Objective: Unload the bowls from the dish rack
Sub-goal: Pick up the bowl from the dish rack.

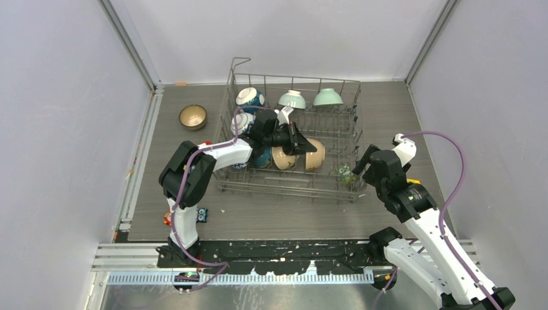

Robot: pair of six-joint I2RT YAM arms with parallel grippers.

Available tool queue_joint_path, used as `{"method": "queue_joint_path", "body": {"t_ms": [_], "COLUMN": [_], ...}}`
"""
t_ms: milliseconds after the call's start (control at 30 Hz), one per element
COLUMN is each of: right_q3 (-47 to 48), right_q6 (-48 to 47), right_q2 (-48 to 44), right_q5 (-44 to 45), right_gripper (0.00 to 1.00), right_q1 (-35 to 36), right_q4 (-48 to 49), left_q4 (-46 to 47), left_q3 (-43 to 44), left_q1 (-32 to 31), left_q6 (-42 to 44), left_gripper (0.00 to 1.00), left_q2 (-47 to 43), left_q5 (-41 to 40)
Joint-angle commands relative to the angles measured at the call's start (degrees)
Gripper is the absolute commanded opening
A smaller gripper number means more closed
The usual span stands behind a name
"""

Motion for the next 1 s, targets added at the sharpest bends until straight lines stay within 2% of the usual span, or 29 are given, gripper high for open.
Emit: {"method": "queue_joint_path", "body": {"t_ms": [0, 367, 600, 967], "right_q3": [-0.7, -1.2, -1.2, -1.6], "right_q6": [0.8, 0.7, 0.8, 0.9], "right_q2": [0.2, 0.0, 1.2, 1.3], "right_q5": [1.0, 0.7, 0.8, 1.0], "right_gripper": [0.82, 0.79, 0.72, 0.68], "right_q1": [-0.3, -0.4, -0.3, -0.4], "right_q4": [1.3, 1.6, 1.7, 1.8], "left_q4": [12.5, 17.0, 20.1, 21.1], "left_q3": [1.5, -0.1, -1.3, -1.6], "left_q1": [1.8, 2.8, 3.8, 4.5], "left_q6": [-5.7, -8.6, -10.7, -11.4], "left_gripper": [0.00, 0.00, 0.00, 0.00], "left_q2": [-9.4, -10.2, -10.4, -10.9], "left_q5": [4.2, 5.2, 5.8, 6.5]}}
